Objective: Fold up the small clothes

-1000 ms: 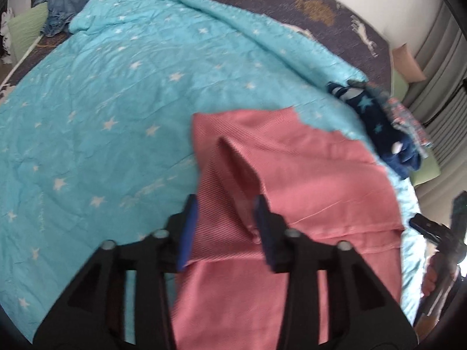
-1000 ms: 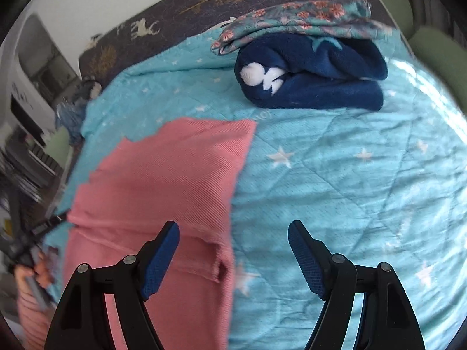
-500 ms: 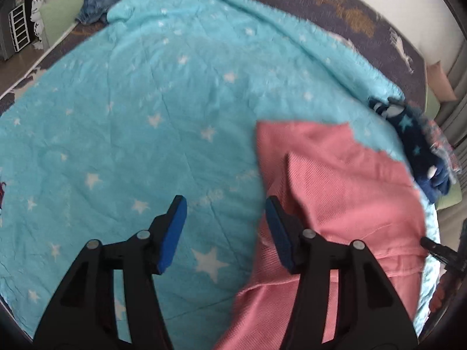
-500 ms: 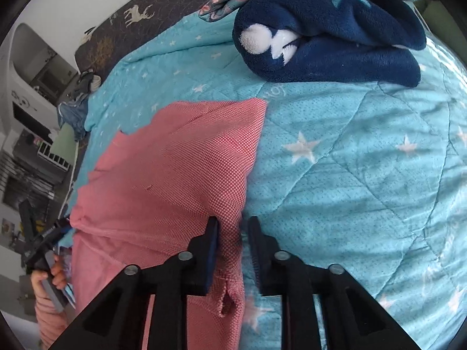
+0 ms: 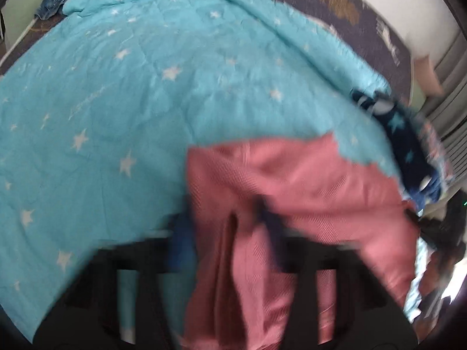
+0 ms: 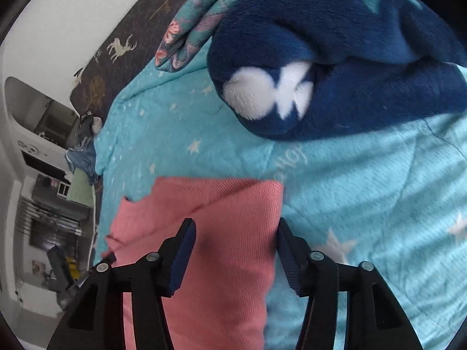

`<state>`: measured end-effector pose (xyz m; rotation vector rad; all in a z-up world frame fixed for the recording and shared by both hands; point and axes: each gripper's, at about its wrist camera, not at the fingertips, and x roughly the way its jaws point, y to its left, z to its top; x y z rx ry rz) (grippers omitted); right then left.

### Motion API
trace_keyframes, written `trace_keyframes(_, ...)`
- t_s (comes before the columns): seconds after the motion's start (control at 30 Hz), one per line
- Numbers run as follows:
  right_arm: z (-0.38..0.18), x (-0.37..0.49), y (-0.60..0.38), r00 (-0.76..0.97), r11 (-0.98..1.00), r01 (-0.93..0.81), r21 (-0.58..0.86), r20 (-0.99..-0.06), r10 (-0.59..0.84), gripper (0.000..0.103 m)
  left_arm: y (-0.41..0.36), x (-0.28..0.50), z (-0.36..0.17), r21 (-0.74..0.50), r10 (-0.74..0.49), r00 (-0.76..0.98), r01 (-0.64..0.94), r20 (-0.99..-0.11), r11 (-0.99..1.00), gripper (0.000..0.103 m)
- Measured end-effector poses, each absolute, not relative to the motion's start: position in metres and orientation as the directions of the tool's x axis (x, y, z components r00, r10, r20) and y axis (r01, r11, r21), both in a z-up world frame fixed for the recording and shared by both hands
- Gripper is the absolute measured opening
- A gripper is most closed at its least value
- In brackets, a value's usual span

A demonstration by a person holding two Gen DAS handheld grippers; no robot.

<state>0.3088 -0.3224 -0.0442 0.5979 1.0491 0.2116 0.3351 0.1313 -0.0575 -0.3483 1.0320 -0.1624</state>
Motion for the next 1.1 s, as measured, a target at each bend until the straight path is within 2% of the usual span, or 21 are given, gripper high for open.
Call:
trace_keyframes(0.07,-0.035,0.306,-0.320,0.537,0.840,0.100,0.533,-0.740,0.405,0.006,0.138,0.336,-0.048,-0.396,-0.322,0.546,-0.018,-0.773,0.918,0.012)
trace_keyframes(0.1,-0.028,0.303,-0.319,0.565,0.853,0.088,0.514,-0.732,0.382,0.006,0.137,0.336,-0.045,-0.361,-0.290,0.570,-0.012,-0.768,0.933,0.011)
trace_keyframes(0.13,-0.025,0.303,-0.318,0.581,0.869,0.079,0.488,-0.731,0.358,0.005,0.137,0.335,-0.044,-0.300,-0.228,0.590,-0.026,-0.774,0.953,0.006)
trace_keyframes(0.2,-0.031,0.312,-0.314,0.555,0.914,0.094,0.394,-0.783,0.281,0.006,0.146,0.337,-0.052,-0.227,-0.138,0.581,-0.082,-0.802,0.970,0.006)
trace_keyframes(0.27,-0.043,0.318,-0.313,0.495,0.917,0.097,0.387,-0.818,0.293,0.010,0.158,0.330,-0.058,-0.271,-0.166,0.563,-0.108,-0.809,0.957,0.006)
trace_keyframes(0.33,-0.040,0.306,-0.322,0.511,0.898,0.104,0.427,-0.798,0.320,0.017,0.167,0.312,-0.054,-0.311,-0.199,0.570,-0.106,-0.798,0.945,0.006)
trace_keyframes(0.4,-0.029,0.284,-0.332,0.535,0.890,0.097,0.445,-0.777,0.331,0.039,0.168,0.291,-0.041,-0.315,-0.211,0.588,-0.078,-0.781,0.946,0.018)
trace_keyframes(0.47,-0.016,0.258,-0.338,0.553,0.898,0.075,0.434,-0.767,0.325,0.048,0.165,0.268,-0.027,-0.329,-0.233,0.608,-0.049,-0.759,0.943,0.039)
trace_keyframes(0.53,-0.009,0.235,-0.342,0.550,0.907,0.051,0.418,-0.769,0.324,0.048,0.160,0.240,-0.013,-0.337,-0.263,0.625,-0.001,-0.735,0.941,0.046)
trace_keyframes(0.63,0.000,0.185,-0.342,0.542,0.917,0.010,0.400,-0.773,0.331,0.048,0.152,0.202,-0.001,-0.309,-0.289,0.619,0.078,-0.730,0.948,0.051)
trace_keyframes(0.67,0.002,0.167,-0.343,0.535,0.918,-0.014,0.395,-0.773,0.341,0.048,0.149,0.191,0.001,-0.297,-0.290,0.616,0.093,-0.733,0.950,0.059)
trace_keyframes(0.73,0.003,0.129,-0.336,0.511,0.924,-0.073,0.375,-0.782,0.358,0.048,0.143,0.165,0.002,-0.273,-0.291,0.610,0.126,-0.737,0.954,0.068)
trace_keyframes(0.93,-0.011,0.069,-0.324,0.406,0.881,-0.147,0.449,-0.785,0.468,0.048,0.142,0.105,-0.011,-0.208,-0.263,0.566,0.162,-0.781,0.965,0.069)
trace_keyframes(1.1,-0.024,0.033,-0.319,0.363,0.880,-0.143,0.453,-0.803,0.473,0.048,0.162,0.069,-0.029,-0.284,-0.301,0.525,0.116,-0.796,0.952,0.069)
